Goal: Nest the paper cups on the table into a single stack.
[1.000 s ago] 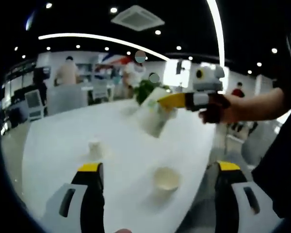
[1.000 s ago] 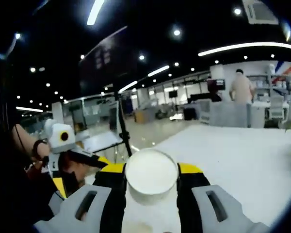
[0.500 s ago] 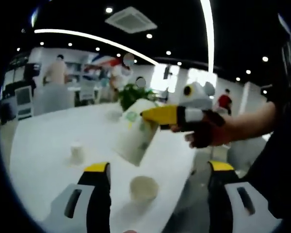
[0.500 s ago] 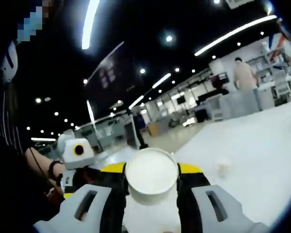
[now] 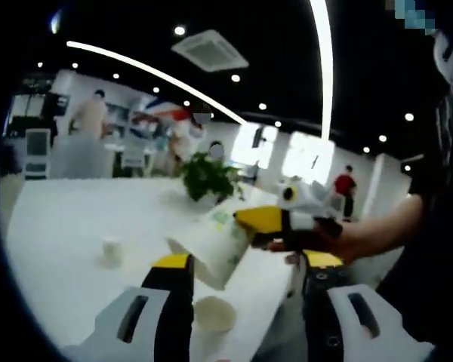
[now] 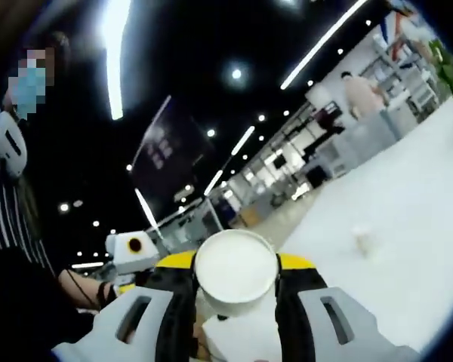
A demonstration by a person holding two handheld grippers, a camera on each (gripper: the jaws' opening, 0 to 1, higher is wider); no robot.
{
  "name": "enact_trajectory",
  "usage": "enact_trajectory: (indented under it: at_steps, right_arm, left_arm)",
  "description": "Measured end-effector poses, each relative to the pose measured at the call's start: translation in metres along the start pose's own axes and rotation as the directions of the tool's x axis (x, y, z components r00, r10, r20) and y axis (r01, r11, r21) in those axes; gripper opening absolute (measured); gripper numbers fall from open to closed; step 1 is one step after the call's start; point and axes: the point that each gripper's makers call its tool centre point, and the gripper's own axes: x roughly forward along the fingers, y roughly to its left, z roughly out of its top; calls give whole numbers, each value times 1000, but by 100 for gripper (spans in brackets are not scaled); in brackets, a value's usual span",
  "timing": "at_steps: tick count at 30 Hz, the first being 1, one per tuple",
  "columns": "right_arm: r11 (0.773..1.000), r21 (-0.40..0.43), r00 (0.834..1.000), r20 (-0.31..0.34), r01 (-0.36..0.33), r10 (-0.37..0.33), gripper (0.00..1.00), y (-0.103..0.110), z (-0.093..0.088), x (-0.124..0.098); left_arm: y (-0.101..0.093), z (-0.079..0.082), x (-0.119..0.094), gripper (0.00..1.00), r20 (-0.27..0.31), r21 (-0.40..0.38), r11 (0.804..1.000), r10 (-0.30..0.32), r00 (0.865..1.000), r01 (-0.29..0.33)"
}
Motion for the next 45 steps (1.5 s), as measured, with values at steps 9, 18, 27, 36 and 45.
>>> enact_trajectory:
  at_steps: [9, 18, 27, 36, 45]
  right_arm:
    - [996, -13, 996, -33, -89, 89, 37, 21, -8, -9]
    - [980, -11, 980, -30, -196, 196, 37, 41, -12, -10]
    - [972, 4, 972, 0, -236, 236, 38, 43, -12, -18]
    - [979, -16, 979, 17, -205, 205, 39, 33, -11, -20]
    - [991, -135, 1000, 9, -23, 24, 42, -7, -4, -37]
  left_arm:
    - [-8, 4, -13, 30, 49, 2, 999, -51, 997, 51]
    - [-14, 7, -22, 7, 44, 31, 994, -102, 994, 101]
    - [-28, 12, -20, 4, -39, 90, 974, -204, 978, 207]
    - [-28, 10, -15, 0, -135, 113, 963, -230, 964, 245]
    - [-10, -1, -13, 0, -237, 156, 960, -192, 952, 232]
